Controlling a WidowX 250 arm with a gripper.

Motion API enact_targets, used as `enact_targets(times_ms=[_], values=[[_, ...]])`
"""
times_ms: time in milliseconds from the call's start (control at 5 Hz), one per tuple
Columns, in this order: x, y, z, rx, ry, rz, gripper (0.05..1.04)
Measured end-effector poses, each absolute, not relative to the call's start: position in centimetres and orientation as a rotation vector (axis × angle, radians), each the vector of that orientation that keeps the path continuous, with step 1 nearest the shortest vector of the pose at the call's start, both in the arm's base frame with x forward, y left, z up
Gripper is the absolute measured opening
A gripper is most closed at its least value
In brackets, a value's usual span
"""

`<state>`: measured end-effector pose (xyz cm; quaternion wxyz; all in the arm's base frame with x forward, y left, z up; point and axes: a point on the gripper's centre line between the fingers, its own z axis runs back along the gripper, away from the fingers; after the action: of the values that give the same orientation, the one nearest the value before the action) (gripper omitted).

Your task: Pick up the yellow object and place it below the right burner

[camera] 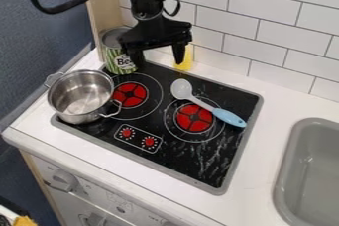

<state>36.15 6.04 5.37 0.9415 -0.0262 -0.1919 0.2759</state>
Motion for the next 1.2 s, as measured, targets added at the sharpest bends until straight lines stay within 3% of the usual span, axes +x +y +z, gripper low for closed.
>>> enact_targets(times_ms=[400,800,1200], values=[[37.6,6.3,3.9,-0.115,-0.413,0.283,1.000],[40.2,6.3,2.9,-0.091,-0.488,0.218,1.000],[42.3,5.4,2.3,-0.078,-0.500,0.194,1.000]])
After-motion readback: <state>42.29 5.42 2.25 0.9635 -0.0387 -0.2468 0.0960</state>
